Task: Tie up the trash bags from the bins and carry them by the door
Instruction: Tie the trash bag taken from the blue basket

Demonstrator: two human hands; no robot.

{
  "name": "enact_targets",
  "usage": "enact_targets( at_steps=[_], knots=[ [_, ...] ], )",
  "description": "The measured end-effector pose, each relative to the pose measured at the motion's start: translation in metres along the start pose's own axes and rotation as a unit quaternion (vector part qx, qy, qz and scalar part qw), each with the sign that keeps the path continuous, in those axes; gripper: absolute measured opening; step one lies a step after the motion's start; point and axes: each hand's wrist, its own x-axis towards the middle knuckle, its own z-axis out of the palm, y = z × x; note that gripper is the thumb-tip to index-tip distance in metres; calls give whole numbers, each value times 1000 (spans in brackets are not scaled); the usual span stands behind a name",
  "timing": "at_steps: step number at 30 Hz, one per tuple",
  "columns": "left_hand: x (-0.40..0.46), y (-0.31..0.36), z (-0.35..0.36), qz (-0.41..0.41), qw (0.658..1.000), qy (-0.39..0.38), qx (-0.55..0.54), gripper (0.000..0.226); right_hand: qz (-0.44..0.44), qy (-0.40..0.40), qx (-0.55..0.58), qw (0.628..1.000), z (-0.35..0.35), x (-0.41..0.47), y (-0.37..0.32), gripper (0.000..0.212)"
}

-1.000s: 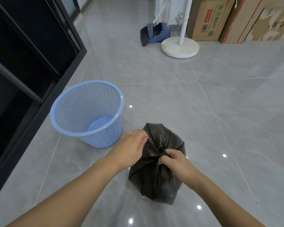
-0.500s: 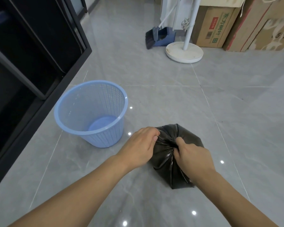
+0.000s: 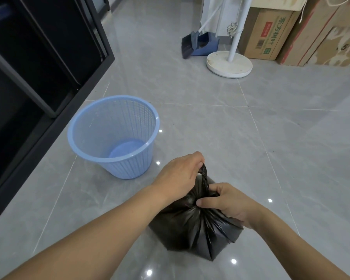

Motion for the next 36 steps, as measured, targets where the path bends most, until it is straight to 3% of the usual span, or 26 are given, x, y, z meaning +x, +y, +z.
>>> enact_targets(
  at_steps=[2,4,5,7,8,10,13,19,24,28,29,32,34,36],
  knots=[
    [-2,-5,0,-48,998,-17,-40,16,-18,21,-27,999,3,-1,-1,8],
    [-6,-12,2,-106,989,-20,-102,17,-65,102,-217,969,5,-2,-1,5],
    [-9,-15,4,-132,981,-20,-138,18,-93,142,-360,917,5,-2,2,12],
    [-15,-17,8,-166,969,-25,-184,21,-171,190,-580,774,7,-2,9,18],
    [-17,-16,11,-174,966,-26,-191,21,-213,201,-627,722,8,-4,11,17],
    [-21,-13,16,-193,958,-23,-212,21,-280,213,-656,667,9,-8,14,13],
    [-23,-7,23,-215,943,-9,-256,20,-346,239,-646,637,4,-10,22,16],
    [-17,3,29,-245,915,7,-320,23,-380,345,-583,630,6,-21,12,13],
    [-13,12,26,-279,896,-42,-343,22,-412,336,-591,607,-2,-25,6,18],
    [-17,14,15,-286,863,-61,-413,8,-378,290,-612,631,-9,-27,6,17],
    [-20,13,12,-281,855,-69,-430,20,-350,286,-607,654,-10,-27,6,17],
    [-37,11,12,-240,895,-94,-364,47,-214,322,-485,785,-10,-21,6,4],
    [-47,11,18,-216,934,-109,-263,46,-141,317,-330,878,-11,-15,5,10],
    [-50,7,25,-179,968,-104,-140,34,-115,281,-216,928,-11,-12,5,18]
  ],
)
